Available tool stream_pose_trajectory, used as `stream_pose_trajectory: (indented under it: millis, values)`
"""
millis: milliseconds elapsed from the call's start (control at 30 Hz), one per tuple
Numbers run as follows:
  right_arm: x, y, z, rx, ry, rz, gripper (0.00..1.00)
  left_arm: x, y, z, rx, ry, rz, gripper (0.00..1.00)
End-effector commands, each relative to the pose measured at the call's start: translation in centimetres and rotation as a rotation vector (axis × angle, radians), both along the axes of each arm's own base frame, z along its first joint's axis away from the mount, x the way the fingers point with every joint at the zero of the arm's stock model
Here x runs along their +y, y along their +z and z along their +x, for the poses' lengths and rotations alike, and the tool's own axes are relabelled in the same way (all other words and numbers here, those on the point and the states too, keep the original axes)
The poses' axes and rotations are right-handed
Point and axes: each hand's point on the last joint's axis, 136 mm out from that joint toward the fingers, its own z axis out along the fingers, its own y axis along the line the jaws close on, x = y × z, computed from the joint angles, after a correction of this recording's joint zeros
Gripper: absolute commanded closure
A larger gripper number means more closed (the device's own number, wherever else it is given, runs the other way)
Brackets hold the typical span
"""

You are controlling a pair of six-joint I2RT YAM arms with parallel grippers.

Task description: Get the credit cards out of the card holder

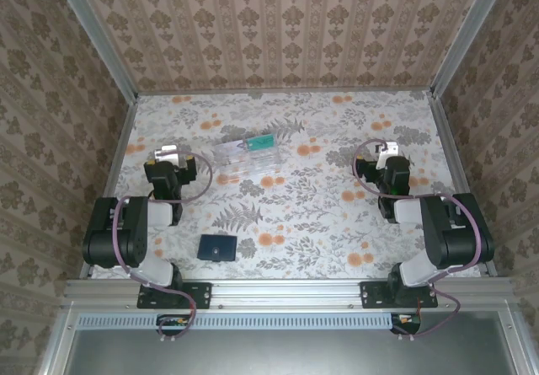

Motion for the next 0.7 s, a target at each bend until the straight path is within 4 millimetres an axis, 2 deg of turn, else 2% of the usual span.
stream_pose_trajectory:
  millis: [0,500,600,667]
  values:
    - [-0.1,0.8,0.3,-0.029,-0.013,-0.001,0.0,0.0,0.0,-0.1,0.0,0.002,0.003,0.0]
    - [-0.1,0.9,0.3,-0.031,-0.012,-0.001,0.0,0.0,0.0,-0.1,0.001,-0.004,-0.004,0.0]
    - [-0.1,0.8,0.3,-0.03,-0.011,0.0,0.0,0.8,0.5,-0.4,0.007,0.033,-0.019,0.0]
    - [0.1,1.2,0.2,-0.038,-0.001,0.0,0.0,0.2,1.5,-0.4,-0.011,0.006,0.002,0.0]
